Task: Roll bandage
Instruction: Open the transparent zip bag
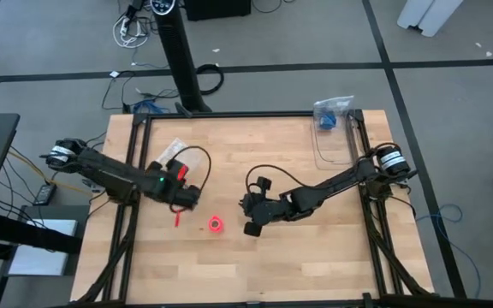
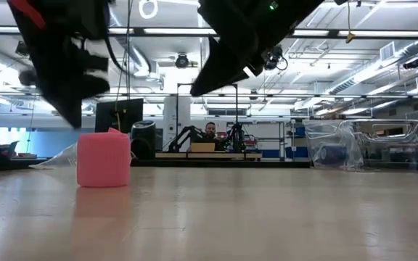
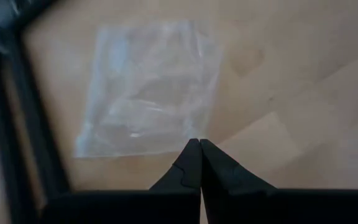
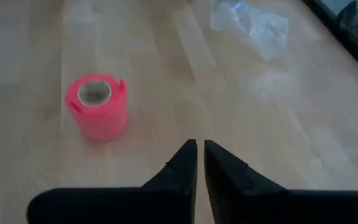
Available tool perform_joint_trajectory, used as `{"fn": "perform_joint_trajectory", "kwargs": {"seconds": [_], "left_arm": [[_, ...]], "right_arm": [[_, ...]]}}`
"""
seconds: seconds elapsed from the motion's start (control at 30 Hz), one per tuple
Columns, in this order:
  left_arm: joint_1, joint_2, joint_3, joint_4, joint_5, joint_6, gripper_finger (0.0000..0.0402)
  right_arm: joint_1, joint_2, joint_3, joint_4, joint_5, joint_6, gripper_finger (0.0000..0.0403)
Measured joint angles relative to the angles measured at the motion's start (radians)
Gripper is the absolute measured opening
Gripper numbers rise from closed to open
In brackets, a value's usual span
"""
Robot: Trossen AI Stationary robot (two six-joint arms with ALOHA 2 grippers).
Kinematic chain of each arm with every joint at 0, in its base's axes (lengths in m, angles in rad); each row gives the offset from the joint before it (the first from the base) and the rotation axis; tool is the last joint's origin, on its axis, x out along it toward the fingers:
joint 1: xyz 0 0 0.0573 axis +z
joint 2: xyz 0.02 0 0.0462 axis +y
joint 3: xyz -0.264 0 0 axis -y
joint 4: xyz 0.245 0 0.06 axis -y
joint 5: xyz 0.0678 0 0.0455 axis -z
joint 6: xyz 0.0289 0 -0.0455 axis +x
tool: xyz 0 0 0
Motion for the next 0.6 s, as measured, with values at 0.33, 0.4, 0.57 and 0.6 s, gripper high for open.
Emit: {"fn": "perform_joint_trajectory", "kwargs": {"seconds": [0.33, 0.4, 0.57, 0.6], "left_arm": [[0.14, 0.001, -0.219, 0.699, 0.181, 0.396, 0.0002], [0.131, 0.001, -0.202, 0.815, 0.188, 0.487, 0.0002], [0.142, 0.001, -0.046, 0.447, -0.038, 0.354, 0.0002], [0.157, 0.001, -0.023, 0.327, -0.067, 0.285, 0.0002]], "right_arm": [[0.026, -0.012, 0.0, -0.143, 0.045, 0.06, 0.0005], [0.032, -0.017, 0.0, -0.141, 0.045, 0.062, 0.0006], [0.048, -0.031, 0.0, -0.155, 0.062, 0.066, 0.0003], [0.051, -0.033, 0.0, -0.154, 0.069, 0.067, 0.0003]]}}
